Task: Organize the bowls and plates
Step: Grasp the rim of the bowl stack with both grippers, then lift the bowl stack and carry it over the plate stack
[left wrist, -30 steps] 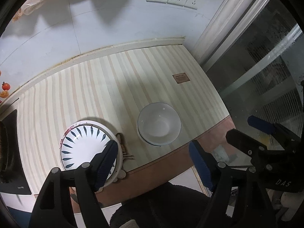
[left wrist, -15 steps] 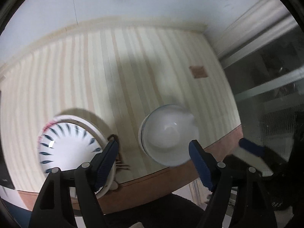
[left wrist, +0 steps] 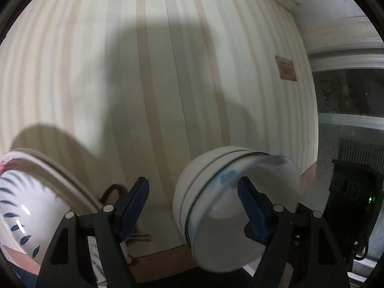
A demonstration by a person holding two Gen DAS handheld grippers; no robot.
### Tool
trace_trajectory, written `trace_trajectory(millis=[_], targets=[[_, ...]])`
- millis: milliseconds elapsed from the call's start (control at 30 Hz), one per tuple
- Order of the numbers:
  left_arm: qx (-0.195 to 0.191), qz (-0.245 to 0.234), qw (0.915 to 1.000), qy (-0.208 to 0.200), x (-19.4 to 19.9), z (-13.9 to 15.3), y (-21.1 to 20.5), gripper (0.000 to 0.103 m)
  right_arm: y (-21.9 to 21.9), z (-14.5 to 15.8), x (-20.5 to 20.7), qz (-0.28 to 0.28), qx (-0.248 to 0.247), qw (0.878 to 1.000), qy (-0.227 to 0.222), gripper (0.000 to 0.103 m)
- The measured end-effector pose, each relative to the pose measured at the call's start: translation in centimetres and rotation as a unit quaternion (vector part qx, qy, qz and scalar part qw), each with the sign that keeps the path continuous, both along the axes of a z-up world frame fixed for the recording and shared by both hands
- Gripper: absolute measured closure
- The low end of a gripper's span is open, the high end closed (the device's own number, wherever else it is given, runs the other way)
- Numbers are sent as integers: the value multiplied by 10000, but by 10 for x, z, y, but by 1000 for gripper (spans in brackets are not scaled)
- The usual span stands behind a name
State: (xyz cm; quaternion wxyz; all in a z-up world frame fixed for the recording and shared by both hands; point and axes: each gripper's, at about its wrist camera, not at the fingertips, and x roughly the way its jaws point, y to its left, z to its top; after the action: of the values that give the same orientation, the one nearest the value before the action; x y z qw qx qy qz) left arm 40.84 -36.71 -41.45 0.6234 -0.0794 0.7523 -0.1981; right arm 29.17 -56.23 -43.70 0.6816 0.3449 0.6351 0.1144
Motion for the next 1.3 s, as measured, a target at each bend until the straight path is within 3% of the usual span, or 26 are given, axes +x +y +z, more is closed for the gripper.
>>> trace_trajectory(millis=[133, 267, 300, 333, 433, 900, 1300], targets=[[-100, -23, 9998, 186, 0, -12, -4, 32, 1, -17, 11, 6, 150, 9999, -8, 8], [-414, 111, 9986, 314, -5, -17, -2, 50, 5, -29, 18, 67, 210, 9997, 128, 10], [-401, 140, 9988, 244, -6, -16, -2, 50, 6, -29, 17, 89, 202, 9997, 121, 17], [-372, 122, 9991, 145, -9, -14, -2, 50, 6, -29, 19, 95, 269, 9995, 125, 33], [-307, 103, 9995, -9, -14, -8, -1, 52, 8, -31, 24, 91, 203, 9996, 182, 45], [-25, 389, 9991, -146, -32, 11, 20, 53, 24, -24, 45, 527, 198, 9982, 204, 47], [-144, 724, 9963, -447, -28, 61, 79, 53, 62, 26, 58, 928, 134, 9955, -145, 47]])
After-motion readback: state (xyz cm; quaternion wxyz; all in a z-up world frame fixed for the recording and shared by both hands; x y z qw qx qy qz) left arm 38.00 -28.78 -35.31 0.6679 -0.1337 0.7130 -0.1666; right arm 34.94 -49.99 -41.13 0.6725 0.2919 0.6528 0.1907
